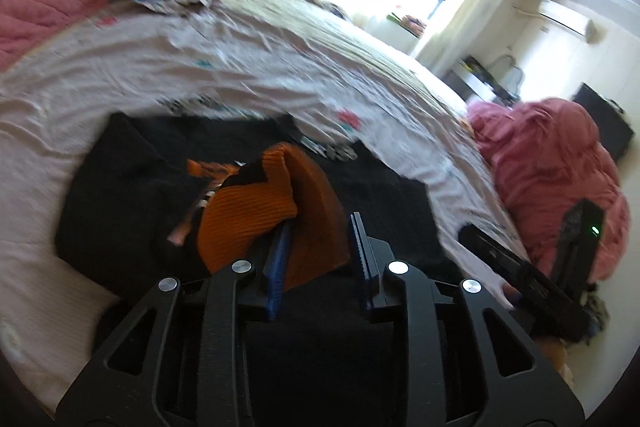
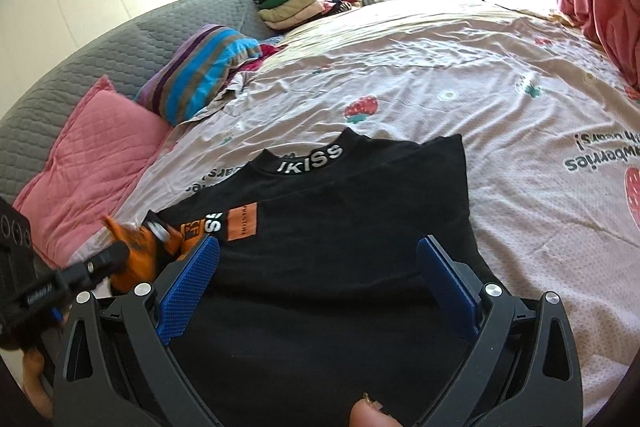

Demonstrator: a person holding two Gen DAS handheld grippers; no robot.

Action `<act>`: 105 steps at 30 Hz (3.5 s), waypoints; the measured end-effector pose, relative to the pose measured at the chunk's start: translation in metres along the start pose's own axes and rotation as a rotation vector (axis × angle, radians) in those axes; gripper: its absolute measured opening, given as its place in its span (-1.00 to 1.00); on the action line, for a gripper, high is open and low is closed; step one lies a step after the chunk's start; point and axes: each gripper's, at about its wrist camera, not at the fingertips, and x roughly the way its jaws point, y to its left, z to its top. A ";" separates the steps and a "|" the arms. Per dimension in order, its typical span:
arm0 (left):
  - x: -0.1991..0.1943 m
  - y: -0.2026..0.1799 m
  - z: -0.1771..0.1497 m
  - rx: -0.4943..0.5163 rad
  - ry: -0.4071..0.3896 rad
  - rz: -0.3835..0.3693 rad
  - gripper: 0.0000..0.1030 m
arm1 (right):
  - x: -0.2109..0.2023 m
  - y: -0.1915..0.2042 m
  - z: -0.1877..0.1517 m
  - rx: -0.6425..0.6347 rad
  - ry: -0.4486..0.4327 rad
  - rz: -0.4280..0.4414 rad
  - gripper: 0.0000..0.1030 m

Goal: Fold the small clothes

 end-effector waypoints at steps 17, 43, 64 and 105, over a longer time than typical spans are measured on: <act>-0.041 0.044 0.011 -0.070 -0.077 0.134 0.57 | 0.040 0.048 -0.027 -0.051 0.198 0.174 0.91; -0.070 0.099 0.012 -0.141 -0.132 0.286 0.81 | 0.098 0.121 -0.036 -0.001 0.334 0.295 -0.87; -0.062 0.093 0.011 -0.122 -0.109 0.288 0.81 | 0.022 0.079 0.048 -0.220 -0.048 0.170 -0.91; 0.047 0.029 0.039 0.098 0.035 0.236 0.58 | 0.034 -0.004 0.031 -0.133 -0.028 -0.093 -0.32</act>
